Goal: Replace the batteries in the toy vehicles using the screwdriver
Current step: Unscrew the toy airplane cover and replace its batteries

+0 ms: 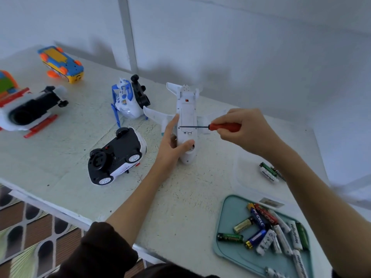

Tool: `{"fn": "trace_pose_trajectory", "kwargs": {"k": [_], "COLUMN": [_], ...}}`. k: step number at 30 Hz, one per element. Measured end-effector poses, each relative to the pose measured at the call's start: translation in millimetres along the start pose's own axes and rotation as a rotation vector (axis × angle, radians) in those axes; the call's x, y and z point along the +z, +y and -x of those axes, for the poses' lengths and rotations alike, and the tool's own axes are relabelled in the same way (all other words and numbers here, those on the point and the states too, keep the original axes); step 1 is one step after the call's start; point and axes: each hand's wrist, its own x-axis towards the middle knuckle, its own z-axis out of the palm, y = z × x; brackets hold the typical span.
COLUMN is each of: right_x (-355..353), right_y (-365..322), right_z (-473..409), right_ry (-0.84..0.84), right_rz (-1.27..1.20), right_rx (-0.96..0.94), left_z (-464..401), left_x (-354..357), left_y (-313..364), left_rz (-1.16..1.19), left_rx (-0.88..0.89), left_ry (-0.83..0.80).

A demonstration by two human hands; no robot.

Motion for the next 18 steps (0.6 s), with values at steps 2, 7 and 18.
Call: {"fn": "trace_pose_trajectory", "kwargs": {"k": [2, 7, 18], "right_x": [3.8, 3.4, 2.6], "right_y": [2.5, 1.8, 3.8], "right_z": [-1.2, -2.7, 0.4], "right_ry": [0.018, 0.031, -0.003], "right_rz": [0.038, 0.047, 0.096], "right_rx": [-0.006, 0.008, 0.052], "left_z": [0.3, 0.4, 0.0], "left_x": [1.0, 0.8, 1.8], "left_y": [0.6, 1.4, 0.8], "left_rz": [-0.007, -0.021, -0.029], "left_rx": [-0.002, -0.005, 0.012], "left_ry": [-0.002, 0.003, -0.006]}}
